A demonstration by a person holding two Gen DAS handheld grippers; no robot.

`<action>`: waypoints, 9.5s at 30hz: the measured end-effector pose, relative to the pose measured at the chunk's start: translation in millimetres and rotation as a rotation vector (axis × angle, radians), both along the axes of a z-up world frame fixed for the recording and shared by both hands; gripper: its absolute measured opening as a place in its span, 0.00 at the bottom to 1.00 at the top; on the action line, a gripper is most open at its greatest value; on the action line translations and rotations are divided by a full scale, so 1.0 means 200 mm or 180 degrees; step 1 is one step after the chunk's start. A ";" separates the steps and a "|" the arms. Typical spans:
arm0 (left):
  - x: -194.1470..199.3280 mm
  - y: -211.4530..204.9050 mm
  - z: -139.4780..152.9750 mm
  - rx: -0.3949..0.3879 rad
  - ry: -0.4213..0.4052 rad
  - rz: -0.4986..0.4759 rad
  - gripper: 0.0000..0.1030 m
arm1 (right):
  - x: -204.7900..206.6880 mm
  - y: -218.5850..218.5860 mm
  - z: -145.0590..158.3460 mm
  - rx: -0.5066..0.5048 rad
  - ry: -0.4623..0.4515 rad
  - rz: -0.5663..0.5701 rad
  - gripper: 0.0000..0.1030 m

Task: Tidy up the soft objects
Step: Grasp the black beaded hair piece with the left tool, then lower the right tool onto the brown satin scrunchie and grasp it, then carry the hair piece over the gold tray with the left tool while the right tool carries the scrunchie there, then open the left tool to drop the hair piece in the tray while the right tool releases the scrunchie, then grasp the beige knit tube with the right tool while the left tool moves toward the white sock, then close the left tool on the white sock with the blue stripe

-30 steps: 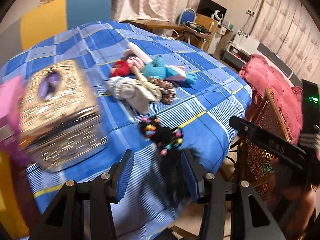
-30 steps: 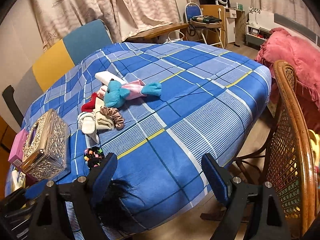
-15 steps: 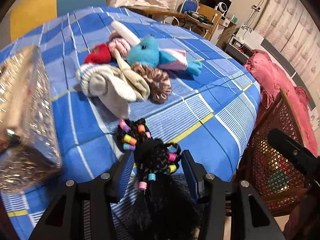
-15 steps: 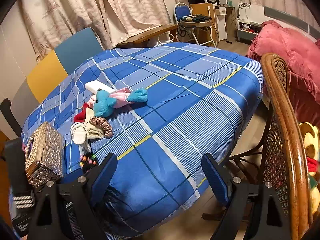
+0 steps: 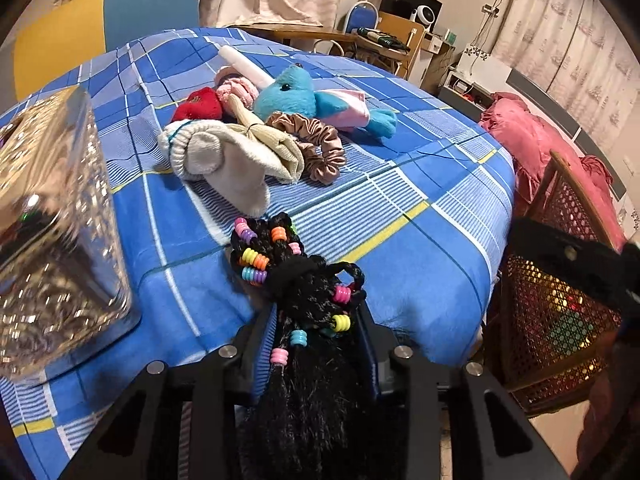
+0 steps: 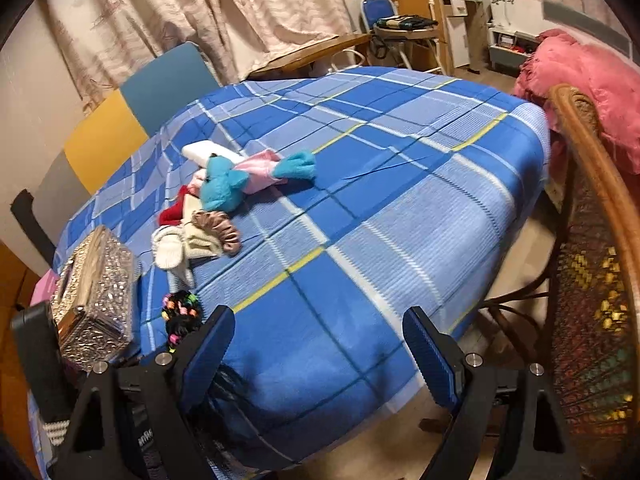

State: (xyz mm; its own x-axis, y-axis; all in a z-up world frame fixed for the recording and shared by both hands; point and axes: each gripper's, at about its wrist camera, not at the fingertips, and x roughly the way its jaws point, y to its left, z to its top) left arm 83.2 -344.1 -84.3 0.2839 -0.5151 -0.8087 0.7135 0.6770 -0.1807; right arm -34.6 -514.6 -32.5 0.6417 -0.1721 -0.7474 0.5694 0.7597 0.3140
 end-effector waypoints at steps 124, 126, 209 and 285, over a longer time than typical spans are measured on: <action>0.69 2.01 0.45 -0.0557 -0.0129 0.2212 0.48 | 0.42 1.46 0.38 -0.0347 -0.0652 0.2518 0.22; 0.60 2.05 0.45 -0.0524 -0.0203 0.2369 0.48 | 0.48 1.53 0.35 -0.0314 -0.0585 0.2651 0.22; -0.14 1.25 0.29 -0.0540 -0.0133 0.1153 0.48 | 0.47 0.31 -0.07 0.0087 0.0034 0.0624 0.59; 0.65 -0.31 0.02 0.0868 -0.0310 0.1266 0.38 | 0.59 -0.41 0.14 0.0340 -0.0590 0.1555 0.39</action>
